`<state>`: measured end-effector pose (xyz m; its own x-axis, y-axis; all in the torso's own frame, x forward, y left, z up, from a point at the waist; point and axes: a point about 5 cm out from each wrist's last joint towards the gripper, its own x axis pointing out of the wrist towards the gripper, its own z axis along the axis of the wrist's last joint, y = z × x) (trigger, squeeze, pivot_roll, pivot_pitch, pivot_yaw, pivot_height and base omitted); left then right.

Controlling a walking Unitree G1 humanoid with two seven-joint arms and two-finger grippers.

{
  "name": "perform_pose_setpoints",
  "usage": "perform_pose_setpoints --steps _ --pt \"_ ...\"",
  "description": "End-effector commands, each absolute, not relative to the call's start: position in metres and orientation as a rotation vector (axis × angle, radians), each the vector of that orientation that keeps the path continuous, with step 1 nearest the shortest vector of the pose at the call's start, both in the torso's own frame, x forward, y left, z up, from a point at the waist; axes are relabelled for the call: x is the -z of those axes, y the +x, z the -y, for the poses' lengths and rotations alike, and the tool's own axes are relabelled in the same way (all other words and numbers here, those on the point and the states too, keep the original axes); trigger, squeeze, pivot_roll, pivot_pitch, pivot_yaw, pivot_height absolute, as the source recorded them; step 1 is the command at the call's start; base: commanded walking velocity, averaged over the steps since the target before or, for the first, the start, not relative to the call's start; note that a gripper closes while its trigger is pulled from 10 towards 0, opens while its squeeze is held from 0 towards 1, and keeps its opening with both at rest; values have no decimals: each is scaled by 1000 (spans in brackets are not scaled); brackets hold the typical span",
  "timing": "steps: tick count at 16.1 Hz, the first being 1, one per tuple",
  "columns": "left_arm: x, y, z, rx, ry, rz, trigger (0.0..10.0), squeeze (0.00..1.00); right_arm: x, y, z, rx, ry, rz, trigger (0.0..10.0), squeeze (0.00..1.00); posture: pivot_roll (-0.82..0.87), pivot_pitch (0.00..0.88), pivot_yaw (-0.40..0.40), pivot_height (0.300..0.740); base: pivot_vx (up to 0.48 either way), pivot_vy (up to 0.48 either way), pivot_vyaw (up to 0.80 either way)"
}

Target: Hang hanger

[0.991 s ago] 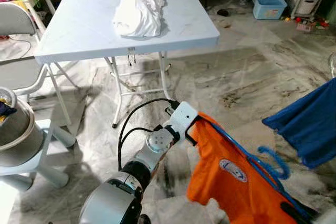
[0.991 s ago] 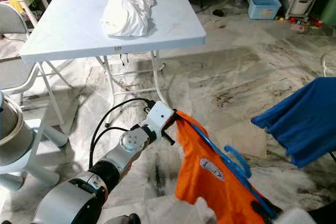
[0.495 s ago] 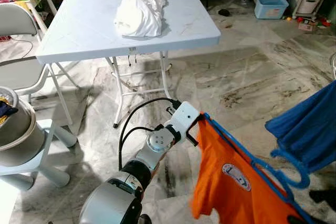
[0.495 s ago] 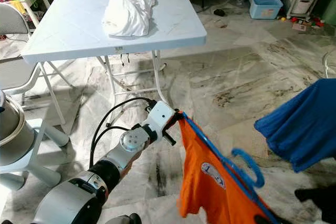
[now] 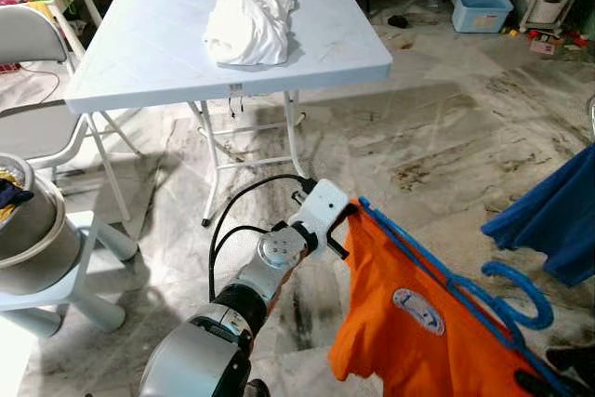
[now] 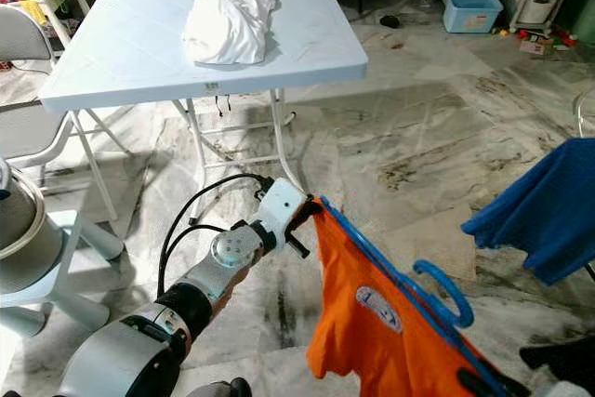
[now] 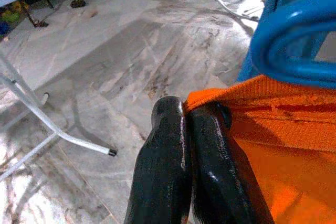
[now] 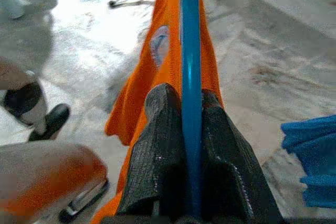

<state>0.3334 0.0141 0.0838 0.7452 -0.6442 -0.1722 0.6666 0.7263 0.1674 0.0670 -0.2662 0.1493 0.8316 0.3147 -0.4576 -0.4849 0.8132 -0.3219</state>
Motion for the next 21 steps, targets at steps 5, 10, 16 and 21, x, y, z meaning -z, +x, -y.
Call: perform_pose_setpoints --steps 5,10,16,21 --pt "-100 354 -41 470 37 -83 0 0 -140 81 267 -291 -408 -388 10000 0 -149 119 39 740 0 0 0" --pt "-90 346 -33 551 63 -129 3608 1000 -138 133 242 -140 -358 -190 10000 0 -149 121 30 740 0 0 0" --pt "-71 328 -28 742 162 -174 10000 1000 -128 158 218 -217 -378 -178 10000 0 -131 125 24 740 0 0 0" --pt "-71 325 -30 842 237 -129 10000 1000 -123 158 223 -264 -441 -235 10000 0 -120 123 18 740 0 0 0"
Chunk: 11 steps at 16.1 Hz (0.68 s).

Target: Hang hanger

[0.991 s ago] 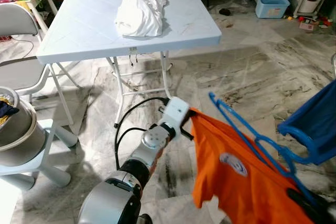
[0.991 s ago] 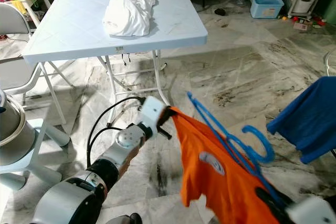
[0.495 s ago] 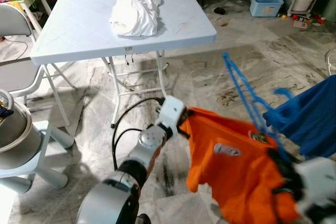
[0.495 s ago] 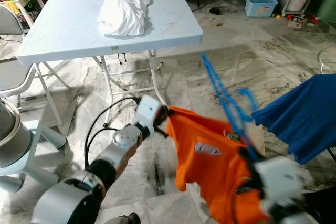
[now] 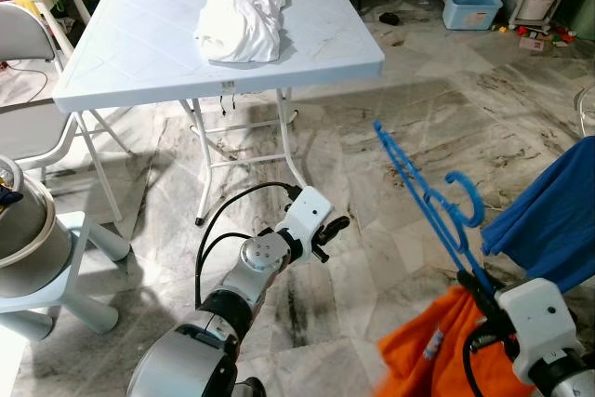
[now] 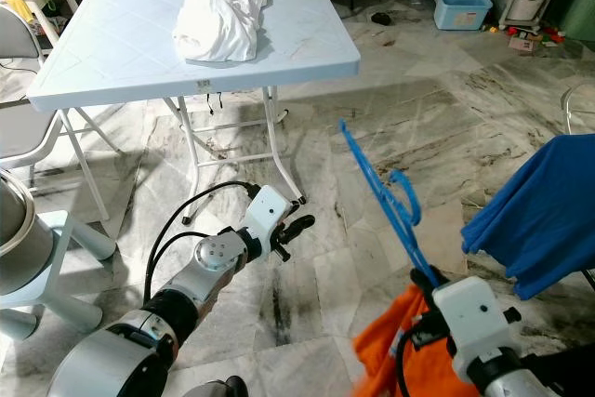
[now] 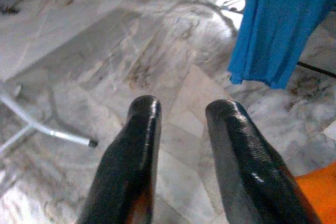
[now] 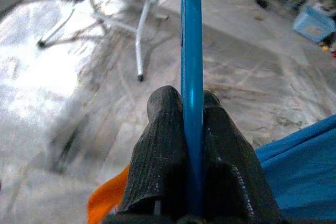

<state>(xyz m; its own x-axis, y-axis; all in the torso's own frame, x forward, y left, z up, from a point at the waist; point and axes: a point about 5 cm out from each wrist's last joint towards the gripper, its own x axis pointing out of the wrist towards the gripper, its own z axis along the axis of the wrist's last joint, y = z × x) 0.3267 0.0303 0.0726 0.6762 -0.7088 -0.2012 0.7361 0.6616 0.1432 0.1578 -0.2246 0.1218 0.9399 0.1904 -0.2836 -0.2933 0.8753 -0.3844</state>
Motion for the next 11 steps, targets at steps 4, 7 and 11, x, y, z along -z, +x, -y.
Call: perform_pose_setpoints --steps 4,7,11 --pt "-76 318 -26 952 300 -41 10000 1000 -112 149 230 -398 -538 -359 10000 0 -124 117 20 740 0 0 0" --pt "-77 312 -24 1031 366 10 10000 1000 -111 149 242 -458 -614 -420 10000 0 -121 116 20 740 0 0 0" --pt "-74 298 -21 1193 479 97 10000 1000 -113 157 264 -541 -798 -504 10000 0 -115 117 19 740 0 0 0"
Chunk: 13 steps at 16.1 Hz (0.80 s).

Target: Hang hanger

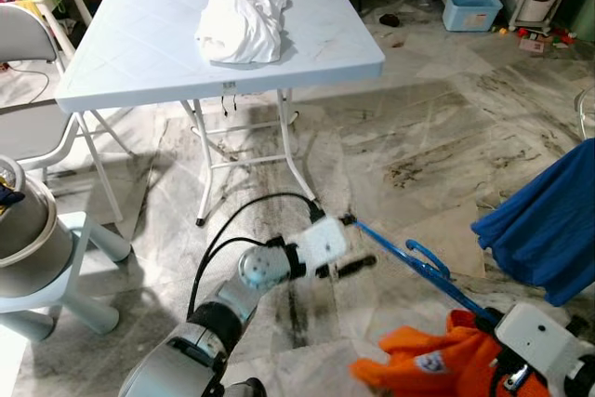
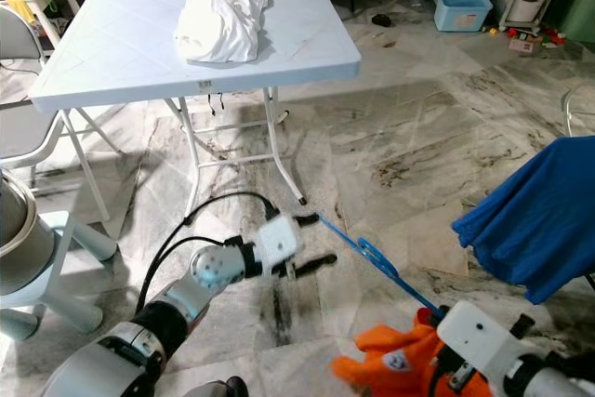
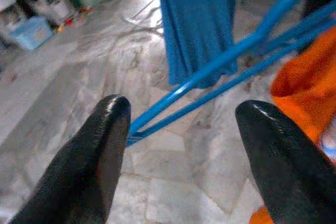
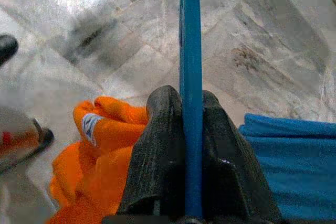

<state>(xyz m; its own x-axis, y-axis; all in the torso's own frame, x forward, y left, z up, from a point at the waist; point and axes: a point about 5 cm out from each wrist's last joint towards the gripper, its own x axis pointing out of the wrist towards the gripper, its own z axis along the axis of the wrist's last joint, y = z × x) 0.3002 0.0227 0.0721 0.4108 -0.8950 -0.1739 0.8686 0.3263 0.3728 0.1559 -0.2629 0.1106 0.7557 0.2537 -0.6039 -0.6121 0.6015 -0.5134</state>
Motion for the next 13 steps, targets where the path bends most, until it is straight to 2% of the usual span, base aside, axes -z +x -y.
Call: perform_pose_setpoints --steps 1,4,10,11,12,13 --pt "-73 296 -21 1208 480 98 10000 1000 -114 158 266 -556 -821 -505 10000 0 -115 118 18 740 0 0 0" --pt "-63 289 -23 1275 528 66 10000 1000 -121 160 268 -611 -858 -506 10000 0 -120 121 16 740 0 0 0" --pt "-60 284 -23 1330 552 59 10000 1000 -138 145 261 -778 -858 -527 10000 0 -130 125 19 740 0 0 0" --pt "-57 282 -22 1368 547 37 10000 169 -141 145 259 -788 -856 -516 10000 0 -132 125 20 740 0 0 0" --pt "-56 279 -21 1402 529 20 10000 0 -142 145 258 -792 -859 -508 10000 0 -132 125 20 740 0 0 0" --pt "-55 275 -18 1448 493 5 7843 0 -143 146 257 -797 -858 -501 10000 0 -132 124 20 740 0 0 0"
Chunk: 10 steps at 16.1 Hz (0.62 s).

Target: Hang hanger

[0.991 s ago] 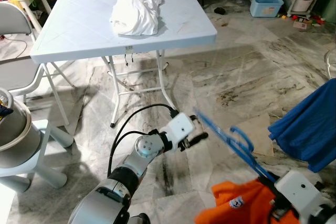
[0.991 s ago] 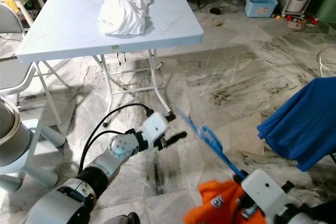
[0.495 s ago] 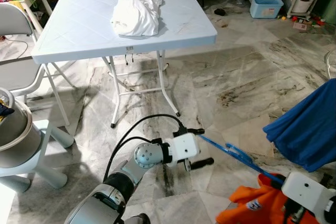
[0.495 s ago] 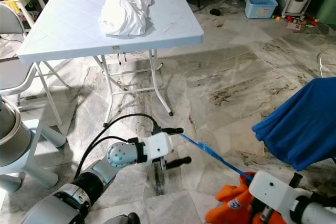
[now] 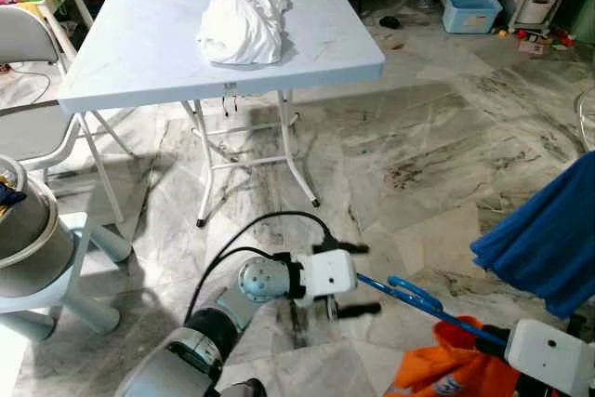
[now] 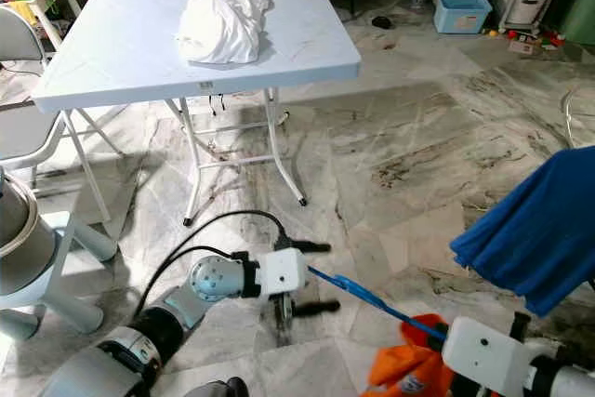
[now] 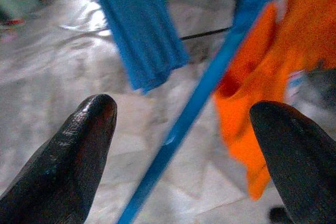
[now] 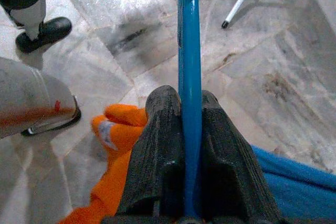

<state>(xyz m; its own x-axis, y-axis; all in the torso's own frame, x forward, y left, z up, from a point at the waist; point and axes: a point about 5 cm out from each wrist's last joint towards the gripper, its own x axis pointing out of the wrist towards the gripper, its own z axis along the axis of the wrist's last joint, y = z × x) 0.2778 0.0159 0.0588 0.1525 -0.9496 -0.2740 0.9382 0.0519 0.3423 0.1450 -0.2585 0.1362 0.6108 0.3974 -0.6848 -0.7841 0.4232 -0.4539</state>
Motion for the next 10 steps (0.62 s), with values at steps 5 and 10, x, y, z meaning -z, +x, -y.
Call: perform_pose_setpoints --steps 5,10 --pt "-63 269 -3 1577 380 20 0 0 -147 145 253 -829 -841 -492 10000 0 -132 119 20 740 0 0 0" --pt "-73 277 -5 1630 383 22 0 0 -149 144 258 -857 -862 -515 10000 0 -127 119 24 740 0 0 0"
